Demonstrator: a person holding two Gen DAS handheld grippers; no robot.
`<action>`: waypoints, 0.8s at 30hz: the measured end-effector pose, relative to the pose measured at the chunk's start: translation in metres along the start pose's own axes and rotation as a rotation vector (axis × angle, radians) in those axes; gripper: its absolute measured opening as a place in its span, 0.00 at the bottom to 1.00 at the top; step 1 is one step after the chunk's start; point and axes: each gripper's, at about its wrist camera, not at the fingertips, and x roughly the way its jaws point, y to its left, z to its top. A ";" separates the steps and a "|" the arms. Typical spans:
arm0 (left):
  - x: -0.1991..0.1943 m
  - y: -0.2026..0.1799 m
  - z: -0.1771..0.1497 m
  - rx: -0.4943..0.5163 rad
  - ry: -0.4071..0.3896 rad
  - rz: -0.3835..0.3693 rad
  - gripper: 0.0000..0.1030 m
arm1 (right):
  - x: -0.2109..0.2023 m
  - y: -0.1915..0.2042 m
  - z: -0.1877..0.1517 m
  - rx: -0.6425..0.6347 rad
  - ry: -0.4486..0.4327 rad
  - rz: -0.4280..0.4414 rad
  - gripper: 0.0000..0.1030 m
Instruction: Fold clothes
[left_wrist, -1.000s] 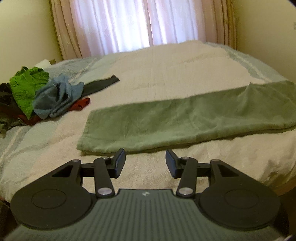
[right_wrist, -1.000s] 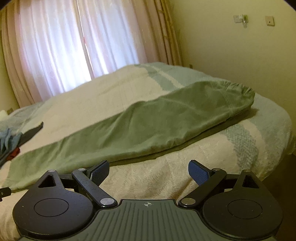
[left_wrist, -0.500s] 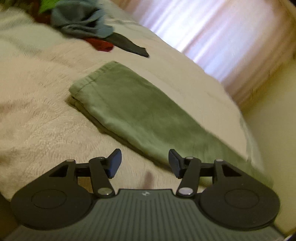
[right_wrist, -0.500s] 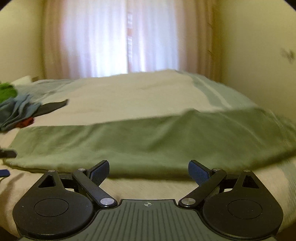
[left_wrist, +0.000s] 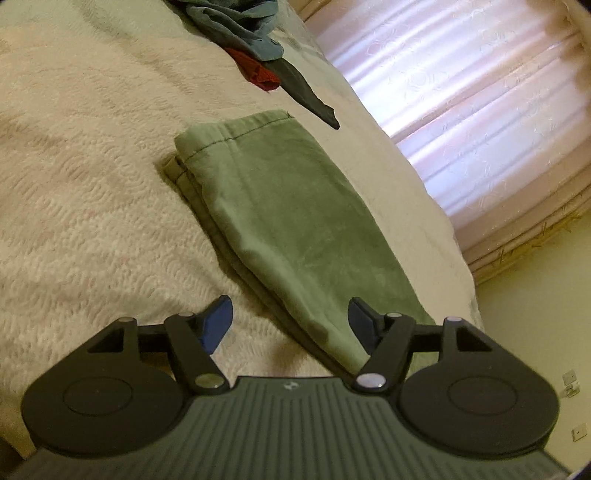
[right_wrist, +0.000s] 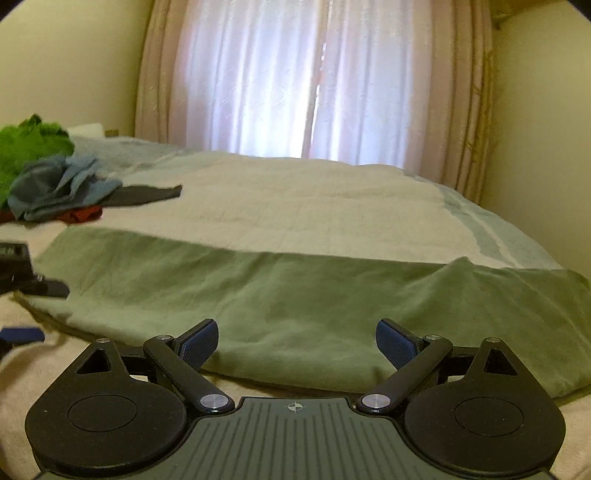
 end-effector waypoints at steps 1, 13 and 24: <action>0.001 -0.001 0.000 0.005 -0.003 0.004 0.63 | 0.003 0.003 -0.002 -0.009 0.003 -0.007 0.92; 0.011 0.003 0.003 0.021 -0.019 -0.016 0.34 | 0.018 0.008 -0.012 0.026 0.037 -0.004 0.92; 0.015 -0.001 0.002 0.059 -0.047 0.004 0.19 | 0.036 0.017 -0.029 -0.034 0.075 -0.022 0.92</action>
